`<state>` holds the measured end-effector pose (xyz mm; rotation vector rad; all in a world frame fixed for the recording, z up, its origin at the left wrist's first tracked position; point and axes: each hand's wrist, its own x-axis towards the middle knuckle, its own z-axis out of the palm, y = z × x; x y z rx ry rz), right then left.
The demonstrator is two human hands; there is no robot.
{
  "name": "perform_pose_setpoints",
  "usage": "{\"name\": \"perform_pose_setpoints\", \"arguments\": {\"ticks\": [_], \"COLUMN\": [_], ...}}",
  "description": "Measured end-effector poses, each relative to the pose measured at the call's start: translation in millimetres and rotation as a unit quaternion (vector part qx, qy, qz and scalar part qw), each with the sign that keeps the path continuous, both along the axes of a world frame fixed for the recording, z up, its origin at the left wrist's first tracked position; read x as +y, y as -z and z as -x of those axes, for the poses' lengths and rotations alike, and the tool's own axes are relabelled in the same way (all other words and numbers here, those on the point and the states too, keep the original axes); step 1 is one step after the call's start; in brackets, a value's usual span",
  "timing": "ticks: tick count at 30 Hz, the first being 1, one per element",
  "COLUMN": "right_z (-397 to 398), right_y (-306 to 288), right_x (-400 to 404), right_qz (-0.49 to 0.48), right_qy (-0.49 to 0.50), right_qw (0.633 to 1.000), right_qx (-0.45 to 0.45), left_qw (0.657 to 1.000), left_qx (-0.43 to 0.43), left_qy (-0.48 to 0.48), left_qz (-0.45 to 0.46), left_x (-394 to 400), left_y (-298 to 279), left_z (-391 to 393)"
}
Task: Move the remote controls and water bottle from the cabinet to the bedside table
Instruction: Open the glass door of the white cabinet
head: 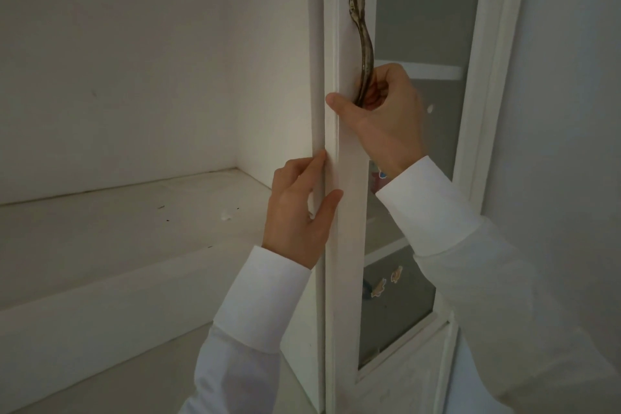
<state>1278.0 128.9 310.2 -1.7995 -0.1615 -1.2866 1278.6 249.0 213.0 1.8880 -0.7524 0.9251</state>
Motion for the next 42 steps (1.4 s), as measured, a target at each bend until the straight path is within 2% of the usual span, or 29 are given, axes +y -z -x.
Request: {"name": "perform_pose_setpoints", "arguments": {"ticks": [5, 12, 20, 24, 29, 42], "right_z": [10.5, 65.1, 104.7, 129.2, 152.5, 196.4], "right_y": [2.1, 6.6, 13.8, 15.2, 19.6, 22.8], "right_x": [-5.4, -39.9, -66.5, -82.4, -102.3, -163.6], "right_qz": [-0.022, -0.005, 0.049, 0.089, 0.139, 0.227], "right_qy": [-0.003, 0.012, 0.098, 0.170, 0.246, 0.347], "right_qw": [1.000, 0.998, 0.992, 0.978, 0.957, 0.910], "right_qx": [-0.013, -0.060, -0.057, -0.081, -0.070, -0.005], "left_qw": [1.000, 0.991, 0.975, 0.964, 0.945, 0.929], "left_qx": [-0.023, -0.117, -0.147, -0.150, -0.201, -0.196], "left_qy": [0.010, 0.070, 0.164, 0.219, 0.254, 0.307], "left_qz": [0.015, 0.010, 0.020, 0.037, 0.031, -0.066], "left_x": [-7.0, -29.8, -58.3, -78.6, -103.9, -164.1], "left_y": [0.0, 0.4, 4.5, 7.4, 6.3, 10.1], "left_z": [2.7, 35.5, 57.0, 69.9, 78.7, 108.5]}}
